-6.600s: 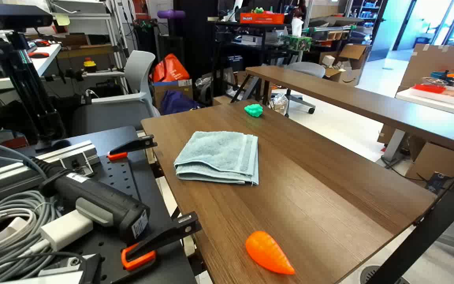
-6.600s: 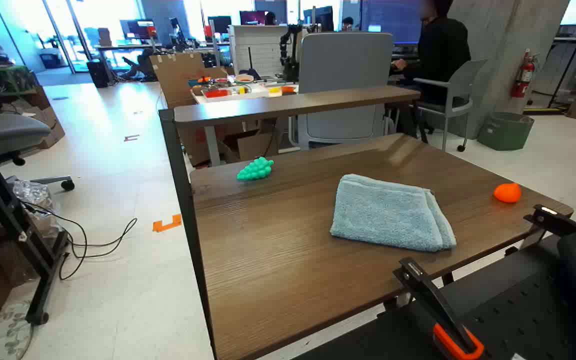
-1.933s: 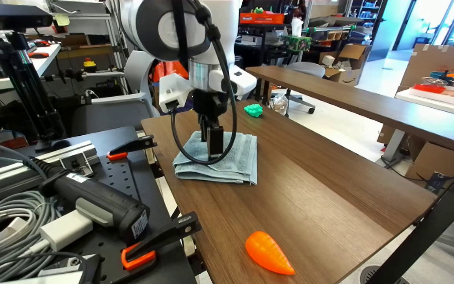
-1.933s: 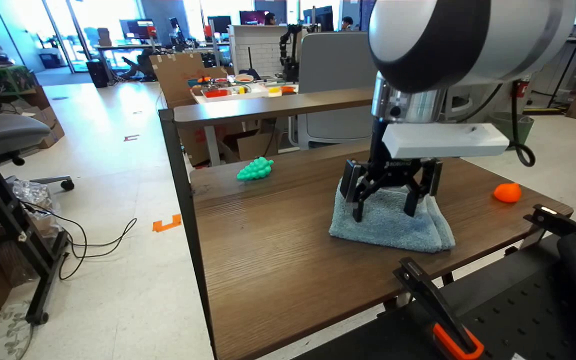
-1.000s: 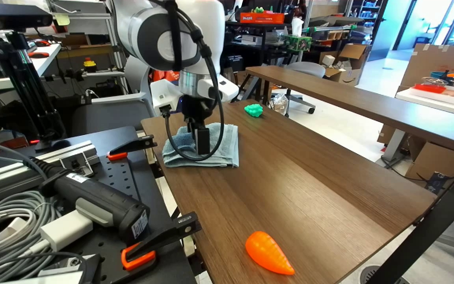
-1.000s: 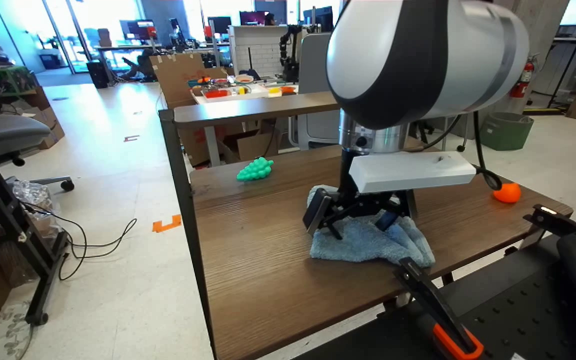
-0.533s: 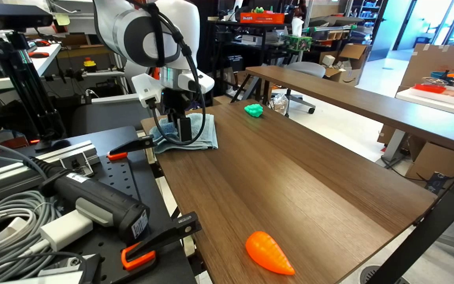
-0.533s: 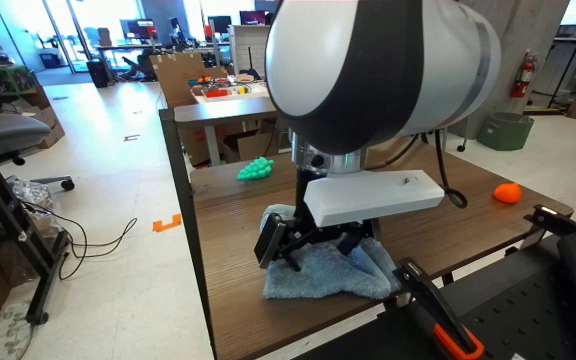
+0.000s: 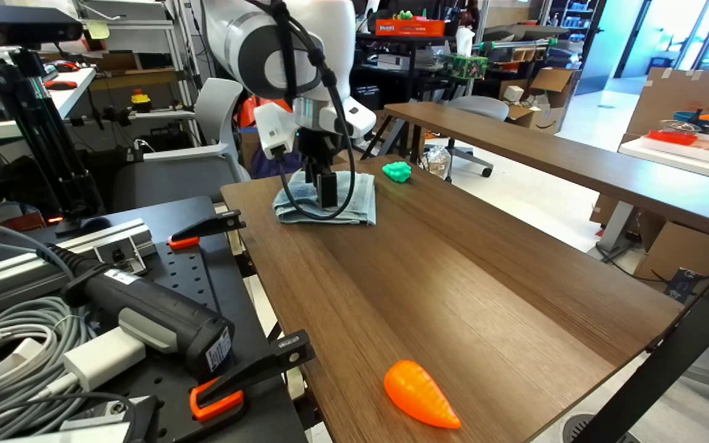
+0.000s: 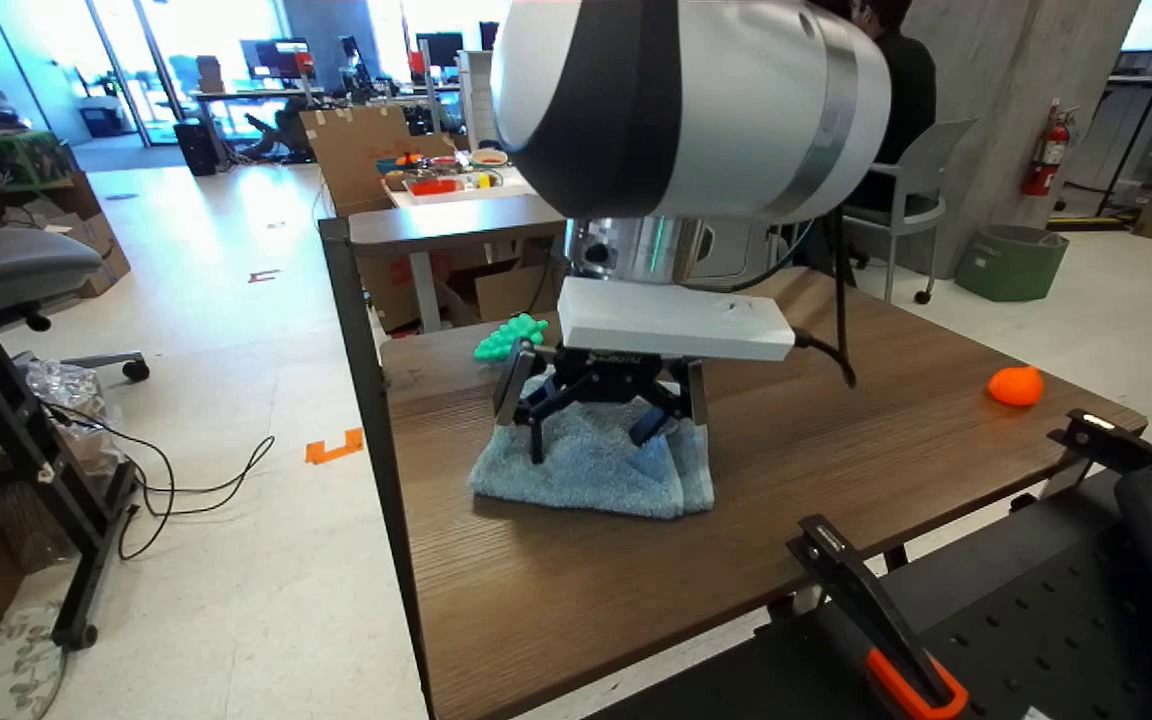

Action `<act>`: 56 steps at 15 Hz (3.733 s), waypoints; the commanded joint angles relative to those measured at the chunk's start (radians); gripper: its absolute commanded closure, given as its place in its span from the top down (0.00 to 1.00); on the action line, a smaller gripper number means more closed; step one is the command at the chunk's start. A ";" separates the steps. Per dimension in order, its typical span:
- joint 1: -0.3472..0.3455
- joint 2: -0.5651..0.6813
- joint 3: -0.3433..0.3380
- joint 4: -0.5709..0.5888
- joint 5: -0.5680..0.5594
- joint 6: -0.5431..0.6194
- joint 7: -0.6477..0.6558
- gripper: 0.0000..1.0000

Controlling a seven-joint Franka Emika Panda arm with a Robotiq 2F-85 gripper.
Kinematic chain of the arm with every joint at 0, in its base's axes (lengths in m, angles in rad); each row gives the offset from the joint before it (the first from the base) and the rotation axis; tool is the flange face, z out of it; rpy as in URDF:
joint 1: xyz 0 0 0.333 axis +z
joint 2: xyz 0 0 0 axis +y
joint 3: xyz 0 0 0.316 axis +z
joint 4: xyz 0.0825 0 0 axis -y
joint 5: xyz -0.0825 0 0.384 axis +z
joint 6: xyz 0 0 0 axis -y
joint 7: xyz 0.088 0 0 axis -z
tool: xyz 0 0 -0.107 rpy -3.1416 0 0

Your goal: Use the towel to wipe the table

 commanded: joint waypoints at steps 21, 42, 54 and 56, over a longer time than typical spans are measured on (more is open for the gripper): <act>-0.035 -0.041 -0.061 -0.112 0.009 -0.157 -0.092 1.00; 0.025 -0.064 -0.238 -0.137 -0.153 -0.196 -0.036 1.00; 0.107 -0.118 -0.382 -0.135 -0.315 -0.245 0.180 1.00; 0.093 -0.098 -0.392 -0.091 -0.301 -0.229 0.224 1.00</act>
